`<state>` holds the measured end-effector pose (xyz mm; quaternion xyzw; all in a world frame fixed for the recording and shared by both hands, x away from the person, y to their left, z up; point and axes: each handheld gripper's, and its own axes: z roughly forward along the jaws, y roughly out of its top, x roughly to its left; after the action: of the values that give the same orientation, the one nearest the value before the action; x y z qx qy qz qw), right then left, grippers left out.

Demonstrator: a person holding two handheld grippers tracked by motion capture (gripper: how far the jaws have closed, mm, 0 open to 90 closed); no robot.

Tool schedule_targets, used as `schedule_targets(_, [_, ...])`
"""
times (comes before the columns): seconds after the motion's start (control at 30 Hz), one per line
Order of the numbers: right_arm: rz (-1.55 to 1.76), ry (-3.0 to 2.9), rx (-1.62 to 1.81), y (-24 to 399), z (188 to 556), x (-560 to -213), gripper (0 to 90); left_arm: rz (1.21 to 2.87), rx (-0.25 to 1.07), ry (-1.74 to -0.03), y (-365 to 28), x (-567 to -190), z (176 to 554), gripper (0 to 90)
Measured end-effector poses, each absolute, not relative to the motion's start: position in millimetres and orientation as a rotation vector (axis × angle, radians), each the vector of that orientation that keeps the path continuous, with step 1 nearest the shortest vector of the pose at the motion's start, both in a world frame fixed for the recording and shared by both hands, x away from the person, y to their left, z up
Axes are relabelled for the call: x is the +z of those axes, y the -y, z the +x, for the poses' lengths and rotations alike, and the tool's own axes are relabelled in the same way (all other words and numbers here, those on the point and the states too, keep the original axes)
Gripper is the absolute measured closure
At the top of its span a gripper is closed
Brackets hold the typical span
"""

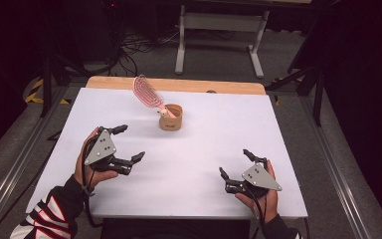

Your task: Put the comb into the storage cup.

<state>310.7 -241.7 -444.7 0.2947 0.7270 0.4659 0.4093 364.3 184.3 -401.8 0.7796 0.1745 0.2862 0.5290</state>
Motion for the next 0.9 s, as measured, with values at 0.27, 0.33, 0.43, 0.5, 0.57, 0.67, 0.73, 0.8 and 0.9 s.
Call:
schedule_targets(0.27, [0.737, -1.833, 1.175, 240.1, 309.8, -444.4, 8.3, 1.874, 0.691, -0.398, -185.8, -404.9, 356.7, 6.2])
schedule_targets(0.33, [0.734, -1.834, 1.175, 239.5, 309.4, -444.2, 8.3, 1.874, 0.689, -0.392, -186.6, -406.4, 354.1, 6.2])
schedule_targets(0.43, [0.732, -1.834, 1.176, 239.1, 309.1, -444.0, 8.3, 1.878, 0.687, -0.389, -187.2, -408.2, 351.3, 6.2])
schedule_targets(0.5, [0.731, -1.835, 1.176, 239.0, 309.0, -444.0, 8.3, 1.883, 0.694, -0.383, -187.4, -408.7, 350.6, 6.6])
schedule_targets(0.57, [0.731, -1.837, 1.175, 238.7, 308.9, -444.1, 8.3, 1.884, 0.704, -0.38, -187.4, -410.8, 349.2, 6.7])
schedule_targets(0.67, [0.729, -1.839, 1.174, 238.2, 308.7, -444.2, 8.3, 1.896, 0.704, -0.368, -186.8, -413.7, 346.0, 6.9])
schedule_targets(0.73, [0.727, -1.842, 1.173, 238.2, 308.6, -444.2, 8.3, 1.898, 0.709, -0.364, -187.2, -415.0, 344.9, 6.8])
schedule_targets(0.8, [0.729, -1.843, 1.174, 238.1, 308.7, -444.5, 8.3, 1.907, 0.706, -0.365, -188.1, -417.7, 343.6, 6.9])
schedule_targets(0.9, [0.728, -1.844, 1.174, 237.9, 308.8, -444.6, 8.3, 1.929, 0.726, -0.37, -189.1, -422.6, 340.9, 7.0])
